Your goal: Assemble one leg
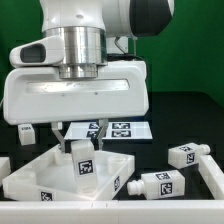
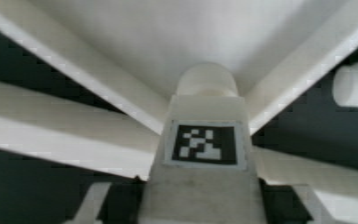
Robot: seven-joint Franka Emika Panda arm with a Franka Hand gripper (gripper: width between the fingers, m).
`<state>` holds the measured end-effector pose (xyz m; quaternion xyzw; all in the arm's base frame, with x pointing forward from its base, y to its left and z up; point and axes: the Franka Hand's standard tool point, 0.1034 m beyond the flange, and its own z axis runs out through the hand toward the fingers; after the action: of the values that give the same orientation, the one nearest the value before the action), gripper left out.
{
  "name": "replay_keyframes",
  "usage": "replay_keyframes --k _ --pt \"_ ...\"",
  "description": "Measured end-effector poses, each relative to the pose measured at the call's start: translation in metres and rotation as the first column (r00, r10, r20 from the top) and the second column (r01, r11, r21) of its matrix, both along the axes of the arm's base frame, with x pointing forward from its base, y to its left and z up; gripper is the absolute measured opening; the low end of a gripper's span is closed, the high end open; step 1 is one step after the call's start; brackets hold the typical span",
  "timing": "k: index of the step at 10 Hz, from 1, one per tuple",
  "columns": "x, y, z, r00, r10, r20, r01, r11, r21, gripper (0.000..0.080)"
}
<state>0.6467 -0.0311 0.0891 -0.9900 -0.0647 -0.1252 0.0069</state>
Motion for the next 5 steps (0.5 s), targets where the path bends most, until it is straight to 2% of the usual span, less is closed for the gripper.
replay_keyframes --k 1,3,5 --pt "0.0002 0.002 -0.0009 0.986 -0.164 -0.006 0.164 0.985 0.05 0.0296" --pt "0.0012 0.0037 -0.0019 0.912 -0.408 -0.03 0.409 0.905 0.118 0.0288" --pt "0.0047 0.0116 -0.0029 0.759 -0.646 -0.081 0.649 0.739 0.179 0.0288"
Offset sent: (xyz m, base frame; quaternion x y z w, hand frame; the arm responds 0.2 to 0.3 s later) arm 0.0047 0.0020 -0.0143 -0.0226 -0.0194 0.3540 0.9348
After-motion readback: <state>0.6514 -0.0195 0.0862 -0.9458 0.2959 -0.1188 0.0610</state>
